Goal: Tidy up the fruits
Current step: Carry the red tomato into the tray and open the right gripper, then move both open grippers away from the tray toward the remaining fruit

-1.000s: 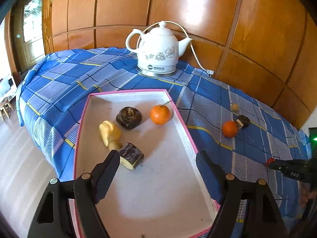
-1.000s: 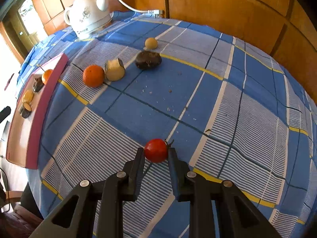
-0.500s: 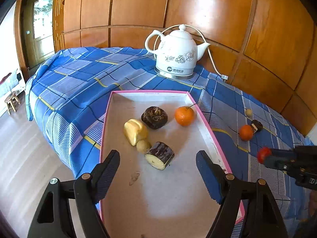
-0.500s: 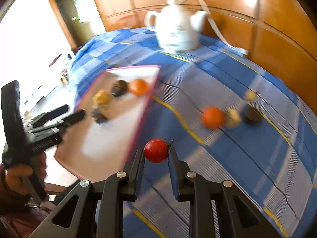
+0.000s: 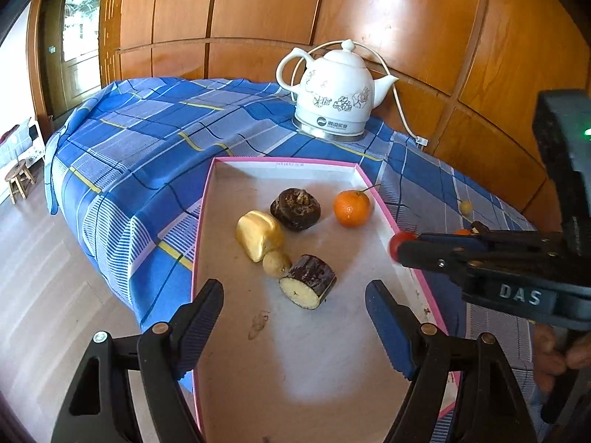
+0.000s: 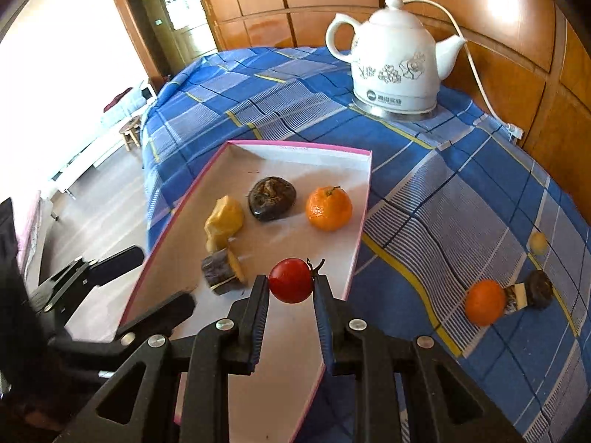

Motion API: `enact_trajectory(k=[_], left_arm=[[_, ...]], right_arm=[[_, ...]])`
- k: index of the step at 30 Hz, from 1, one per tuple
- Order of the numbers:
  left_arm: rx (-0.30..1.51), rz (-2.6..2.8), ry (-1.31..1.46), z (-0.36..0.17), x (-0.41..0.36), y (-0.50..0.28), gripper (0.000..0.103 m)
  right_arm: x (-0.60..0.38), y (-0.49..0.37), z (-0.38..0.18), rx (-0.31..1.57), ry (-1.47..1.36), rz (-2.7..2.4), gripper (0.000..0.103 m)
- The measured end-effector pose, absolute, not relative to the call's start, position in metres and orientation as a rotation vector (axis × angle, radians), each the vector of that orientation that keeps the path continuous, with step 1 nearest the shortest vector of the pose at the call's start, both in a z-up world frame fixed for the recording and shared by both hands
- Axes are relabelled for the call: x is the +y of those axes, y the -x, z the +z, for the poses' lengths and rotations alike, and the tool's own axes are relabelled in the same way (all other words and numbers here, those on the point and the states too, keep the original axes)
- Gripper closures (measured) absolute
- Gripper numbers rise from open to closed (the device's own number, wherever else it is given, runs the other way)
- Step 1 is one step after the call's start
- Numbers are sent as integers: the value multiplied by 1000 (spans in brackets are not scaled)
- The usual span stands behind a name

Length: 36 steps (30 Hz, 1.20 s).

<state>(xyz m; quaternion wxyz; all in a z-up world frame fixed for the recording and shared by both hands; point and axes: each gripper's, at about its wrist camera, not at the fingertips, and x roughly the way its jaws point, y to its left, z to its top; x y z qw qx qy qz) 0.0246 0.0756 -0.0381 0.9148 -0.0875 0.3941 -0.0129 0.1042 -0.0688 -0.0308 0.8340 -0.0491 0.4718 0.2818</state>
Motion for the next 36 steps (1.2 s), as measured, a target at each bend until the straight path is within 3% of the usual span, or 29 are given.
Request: enact_trajectory(k=[4,36], left_arm=[[815,-24,180,-40,75,-25,23],[804,-120,55,-27,28,-14,23]], right_arm=[[-76,-103,-34,1002,73,590,68],[-203,-54,-33,996,20,382,67]])
